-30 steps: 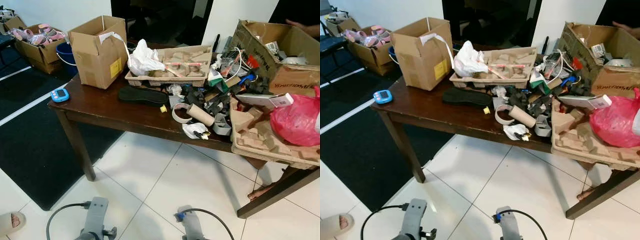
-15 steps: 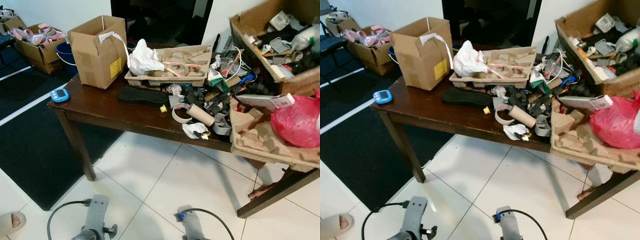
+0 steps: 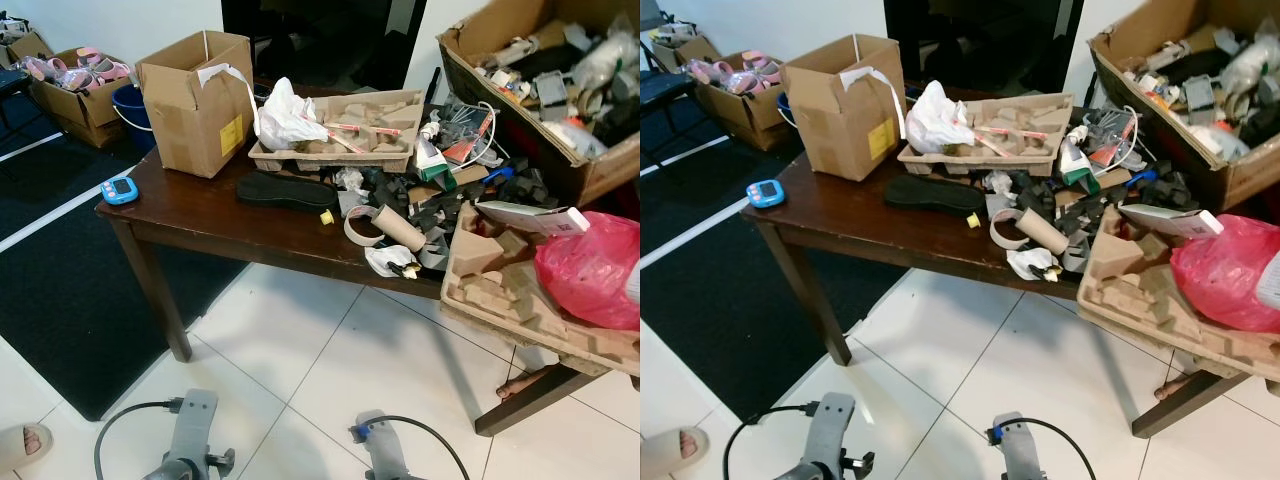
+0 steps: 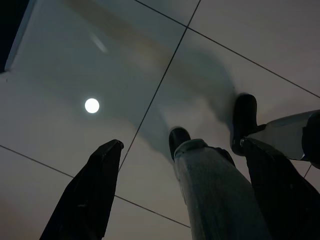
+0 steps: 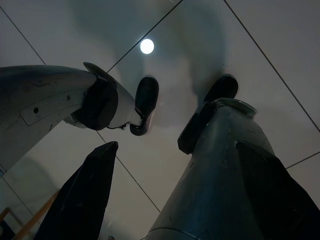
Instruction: Picking trash to rubbish bin
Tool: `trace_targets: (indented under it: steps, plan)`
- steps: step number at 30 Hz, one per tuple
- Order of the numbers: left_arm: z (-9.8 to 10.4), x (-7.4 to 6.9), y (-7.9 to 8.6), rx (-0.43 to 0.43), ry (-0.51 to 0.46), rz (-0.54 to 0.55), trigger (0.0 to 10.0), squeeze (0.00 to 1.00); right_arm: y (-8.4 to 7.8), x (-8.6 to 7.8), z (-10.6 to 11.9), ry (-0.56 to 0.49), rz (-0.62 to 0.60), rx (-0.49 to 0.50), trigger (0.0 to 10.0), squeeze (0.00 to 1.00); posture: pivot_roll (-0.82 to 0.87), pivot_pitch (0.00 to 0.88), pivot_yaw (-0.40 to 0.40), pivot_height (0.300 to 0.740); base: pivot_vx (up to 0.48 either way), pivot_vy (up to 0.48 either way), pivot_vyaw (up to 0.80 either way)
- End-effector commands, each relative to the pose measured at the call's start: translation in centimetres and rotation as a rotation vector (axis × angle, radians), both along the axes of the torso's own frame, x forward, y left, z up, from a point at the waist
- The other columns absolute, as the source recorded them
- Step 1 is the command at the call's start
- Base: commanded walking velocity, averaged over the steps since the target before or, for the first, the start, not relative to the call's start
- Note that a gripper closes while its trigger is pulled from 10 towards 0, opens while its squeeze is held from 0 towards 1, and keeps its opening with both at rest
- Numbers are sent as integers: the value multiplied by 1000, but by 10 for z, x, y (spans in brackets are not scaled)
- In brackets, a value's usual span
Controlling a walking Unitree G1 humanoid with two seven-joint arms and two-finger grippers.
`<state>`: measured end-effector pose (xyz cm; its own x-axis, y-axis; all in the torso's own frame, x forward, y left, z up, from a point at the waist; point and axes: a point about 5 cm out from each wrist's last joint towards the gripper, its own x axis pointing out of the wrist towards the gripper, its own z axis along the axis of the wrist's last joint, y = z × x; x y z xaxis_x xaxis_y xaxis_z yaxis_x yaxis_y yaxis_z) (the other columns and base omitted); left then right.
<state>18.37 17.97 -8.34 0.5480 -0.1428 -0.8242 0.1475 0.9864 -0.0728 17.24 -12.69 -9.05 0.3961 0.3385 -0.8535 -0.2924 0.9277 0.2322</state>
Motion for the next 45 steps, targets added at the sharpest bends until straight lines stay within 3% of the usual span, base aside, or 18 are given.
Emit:
trace_targets:
  steps: [1,45]
  plan:
    - [-3,-7,8,18,25,10,10000,0,-1,-8,-4,41,-7,0,10000,0,100,56,-40,740,0,0,0]
    - [-4,-12,11,17,35,25,10000,0,1,-14,-6,56,-1,1,10000,0,115,78,-43,740,0,0,0]
